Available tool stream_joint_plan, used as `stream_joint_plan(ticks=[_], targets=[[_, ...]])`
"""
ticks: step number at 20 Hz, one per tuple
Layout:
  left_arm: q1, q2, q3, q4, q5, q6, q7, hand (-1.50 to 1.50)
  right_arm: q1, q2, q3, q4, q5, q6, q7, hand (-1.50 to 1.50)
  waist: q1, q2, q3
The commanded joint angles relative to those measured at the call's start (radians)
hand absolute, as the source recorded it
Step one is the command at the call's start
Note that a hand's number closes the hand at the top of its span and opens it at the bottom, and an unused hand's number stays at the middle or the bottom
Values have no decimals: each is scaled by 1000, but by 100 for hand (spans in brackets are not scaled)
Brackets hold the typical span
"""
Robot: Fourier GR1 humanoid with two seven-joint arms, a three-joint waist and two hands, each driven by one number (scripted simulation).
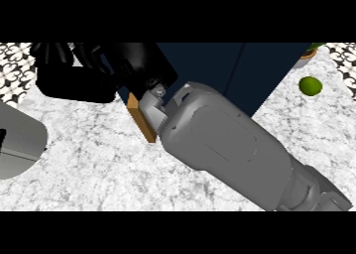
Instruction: Pick up the wine, place it into the cabinet and close the cabinet
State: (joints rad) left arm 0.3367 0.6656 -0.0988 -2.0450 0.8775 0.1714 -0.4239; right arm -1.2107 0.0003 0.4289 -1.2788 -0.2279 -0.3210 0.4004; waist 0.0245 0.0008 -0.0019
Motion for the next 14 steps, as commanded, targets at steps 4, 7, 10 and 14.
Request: stream_joint_plan(ticks=[4, 7, 10, 14], targets=[[-52, -37, -1, 42, -37, 5, 21, -150, -34, -44, -126, 207, -19, 127, -132, 150, -9, 6, 1], [-106, -27, 1, 19, -35, 41, 71, -150, 34, -27, -90, 227, 12, 125, -203, 150, -18, 7, 2], [-54, -52, -27, 24, -65, 2, 23, -150, 9, -82, -122, 304, 26, 163, -261, 150, 0, 12, 1], [-50, -29, 8, -17, -38, 12, 62, -150, -2, -115, -131, 338, 47, 172, -272, 150, 10, 11, 1]])
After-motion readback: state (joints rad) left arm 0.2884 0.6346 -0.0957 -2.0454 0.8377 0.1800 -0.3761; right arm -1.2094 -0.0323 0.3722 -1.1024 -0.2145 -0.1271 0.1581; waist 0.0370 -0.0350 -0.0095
